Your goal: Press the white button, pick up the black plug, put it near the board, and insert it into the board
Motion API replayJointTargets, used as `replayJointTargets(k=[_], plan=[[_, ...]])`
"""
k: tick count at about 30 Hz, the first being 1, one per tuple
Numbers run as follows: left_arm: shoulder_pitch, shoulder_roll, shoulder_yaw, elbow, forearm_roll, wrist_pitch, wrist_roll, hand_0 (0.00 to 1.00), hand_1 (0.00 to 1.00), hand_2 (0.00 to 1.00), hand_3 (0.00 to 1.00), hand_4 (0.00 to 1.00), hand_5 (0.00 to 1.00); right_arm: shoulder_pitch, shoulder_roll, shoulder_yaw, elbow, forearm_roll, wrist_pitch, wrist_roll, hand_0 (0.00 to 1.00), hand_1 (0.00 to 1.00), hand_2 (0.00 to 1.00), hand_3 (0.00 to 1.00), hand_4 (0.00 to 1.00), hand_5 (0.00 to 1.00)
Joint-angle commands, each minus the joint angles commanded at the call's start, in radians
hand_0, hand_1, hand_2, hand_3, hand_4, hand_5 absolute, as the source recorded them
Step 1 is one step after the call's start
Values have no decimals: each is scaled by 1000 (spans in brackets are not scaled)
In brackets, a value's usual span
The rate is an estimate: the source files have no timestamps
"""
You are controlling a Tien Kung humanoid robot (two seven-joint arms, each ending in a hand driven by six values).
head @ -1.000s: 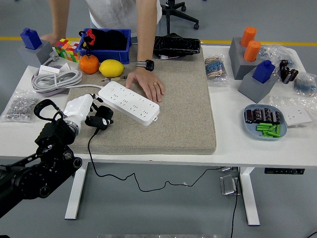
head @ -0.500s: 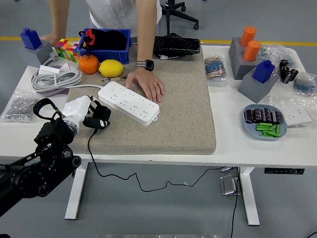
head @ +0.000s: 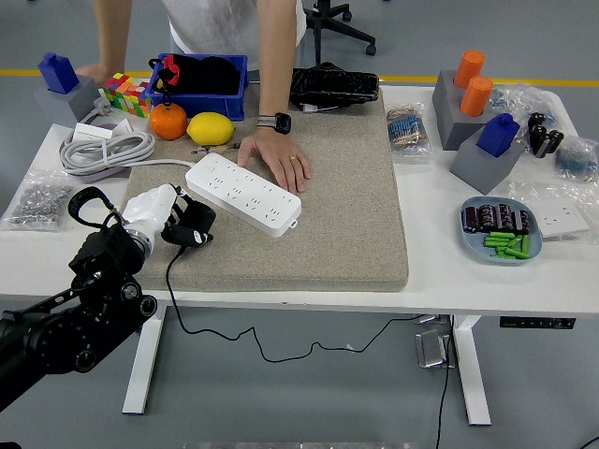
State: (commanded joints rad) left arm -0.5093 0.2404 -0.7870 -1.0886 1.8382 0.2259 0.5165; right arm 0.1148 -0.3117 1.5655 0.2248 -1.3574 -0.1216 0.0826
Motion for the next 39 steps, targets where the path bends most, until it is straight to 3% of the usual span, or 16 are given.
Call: replayJointTargets(k=[4,5,10,11,16,17,39], plan=[[-2,0,-3,-2,5,4,-2,410,474,437,580,929,167,1,0,2,0,-1,-1,1,670,588,580,568,630,307],[-2,0,-3,-2,7,6,-3,347,394,396,548,788,2,1,1,4,0,-1,-1,1,670,588,580,568,629,306],[-3,-3,-3,0,6,8,-4,347,394,396,548,788,2,0,2,10,1,-3,-1,1,670,588,580,568,629,306],[-2,-3,-2,0,5,8,-6,325,357,359,548,728,2,-1,3,11,1,-4,-1,1,670,588,580,568,630,306],[1,-6,1,3,6,3,-14,325,357,359,548,728,2,-3,4,15,0,-7,-2,1,670,588,580,568,630,306],[1,-6,1,3,6,0,-18,311,329,331,553,692,2,-3,4,16,1,-7,-2,1,670,587,579,568,628,304],[-13,3,-29,-33,9,29,-85,325,307,304,551,680,2,-8,6,44,1,-13,-6,7,669,585,579,567,623,304]])
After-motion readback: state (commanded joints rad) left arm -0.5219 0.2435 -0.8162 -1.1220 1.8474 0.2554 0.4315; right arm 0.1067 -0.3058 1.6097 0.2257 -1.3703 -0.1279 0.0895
